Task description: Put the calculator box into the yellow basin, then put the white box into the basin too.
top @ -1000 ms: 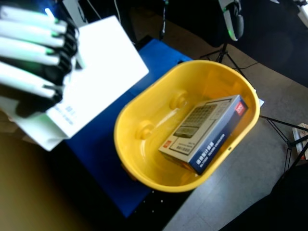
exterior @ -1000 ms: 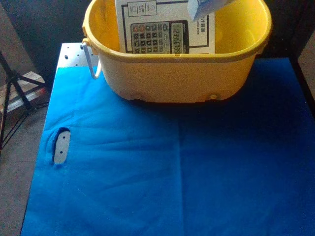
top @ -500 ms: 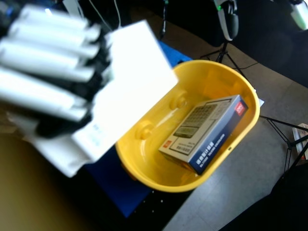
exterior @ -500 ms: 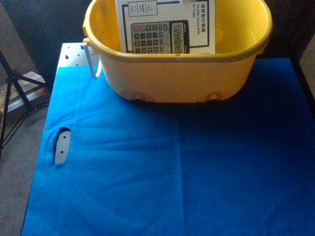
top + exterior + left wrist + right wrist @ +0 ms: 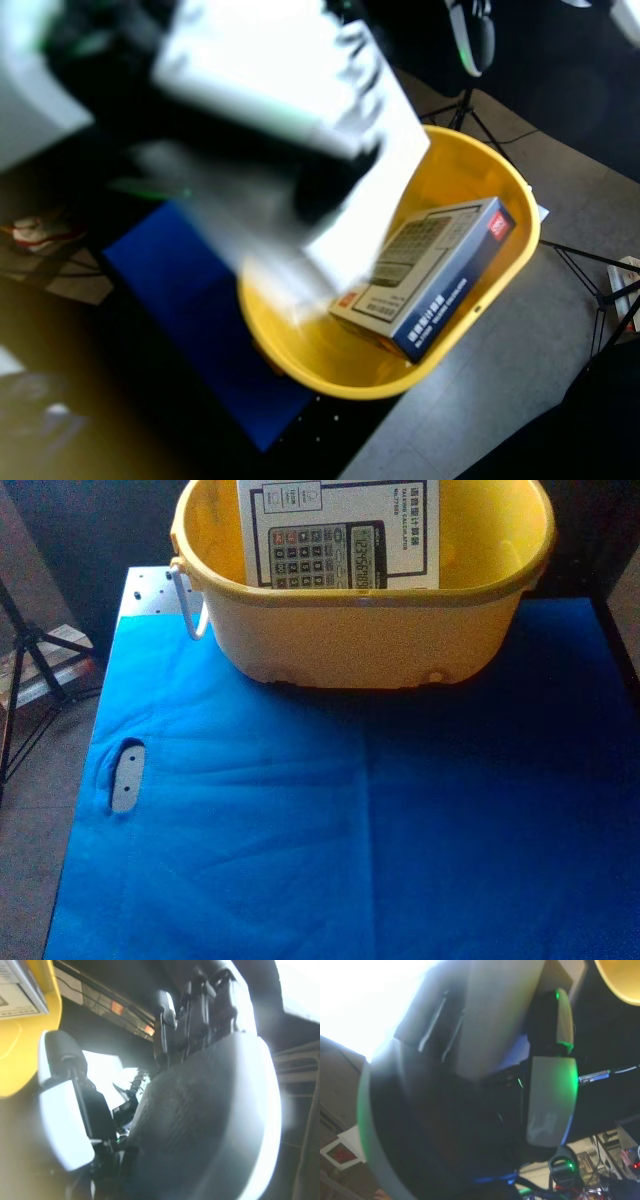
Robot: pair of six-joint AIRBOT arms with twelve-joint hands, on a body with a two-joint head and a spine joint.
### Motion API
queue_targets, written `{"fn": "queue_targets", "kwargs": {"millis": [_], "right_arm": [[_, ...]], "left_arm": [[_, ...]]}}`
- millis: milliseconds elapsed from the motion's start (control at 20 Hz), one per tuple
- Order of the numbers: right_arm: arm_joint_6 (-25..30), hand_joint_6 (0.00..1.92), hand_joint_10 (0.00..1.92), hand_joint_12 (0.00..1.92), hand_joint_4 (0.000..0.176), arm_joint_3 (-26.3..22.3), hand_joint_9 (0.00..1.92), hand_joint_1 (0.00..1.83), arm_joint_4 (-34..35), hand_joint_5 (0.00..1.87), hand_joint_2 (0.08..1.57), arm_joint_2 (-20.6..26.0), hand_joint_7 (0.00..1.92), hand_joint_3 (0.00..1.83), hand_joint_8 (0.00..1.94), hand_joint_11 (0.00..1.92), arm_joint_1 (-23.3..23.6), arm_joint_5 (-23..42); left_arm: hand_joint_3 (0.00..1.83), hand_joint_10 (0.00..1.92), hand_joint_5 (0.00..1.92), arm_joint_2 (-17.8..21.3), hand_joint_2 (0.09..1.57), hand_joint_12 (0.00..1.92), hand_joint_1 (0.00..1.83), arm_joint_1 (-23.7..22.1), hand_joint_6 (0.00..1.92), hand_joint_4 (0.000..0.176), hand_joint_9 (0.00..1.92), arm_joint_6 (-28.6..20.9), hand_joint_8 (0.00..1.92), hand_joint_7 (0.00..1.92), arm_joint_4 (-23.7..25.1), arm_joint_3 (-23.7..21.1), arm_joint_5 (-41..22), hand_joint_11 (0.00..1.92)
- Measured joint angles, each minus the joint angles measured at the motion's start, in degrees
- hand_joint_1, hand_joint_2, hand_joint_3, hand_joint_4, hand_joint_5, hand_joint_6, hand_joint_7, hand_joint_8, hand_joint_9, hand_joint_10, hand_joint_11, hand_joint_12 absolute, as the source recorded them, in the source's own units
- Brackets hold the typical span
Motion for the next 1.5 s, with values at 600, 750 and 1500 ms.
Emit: {"fn": "queue_targets", "kwargs": {"millis": [600,750,1500], "right_arm": [[-0.13,0.08,0.37,1.54,0.000,1.92,0.53,0.89,1.77,0.60,0.92,-4.11,0.66,0.00,0.04,0.08,-3.17,-0.59],[-0.09,0.00,0.00,1.31,0.000,0.09,0.26,0.85,2.51,0.36,0.89,-2.40,0.27,0.00,0.00,0.00,-3.19,0.68],[-0.15,0.03,0.02,1.28,0.000,-2.19,0.15,0.71,3.26,0.35,0.90,1.90,0.20,0.00,0.00,0.00,-3.19,2.80]], "left_arm": [[0.01,0.01,0.23,-0.28,0.99,0.61,0.73,-0.33,0.00,0.000,0.06,-1.14,0.01,0.08,0.61,-0.13,0.44,0.00],[0.00,0.01,0.22,-0.28,0.98,0.65,0.77,-0.35,0.00,0.000,0.08,-1.42,0.00,0.08,0.61,-0.07,0.44,0.00],[0.00,0.02,0.29,0.11,1.00,1.25,0.72,-0.33,0.01,0.013,0.21,-1.81,0.01,0.18,0.83,-0.37,0.44,0.00]]}}
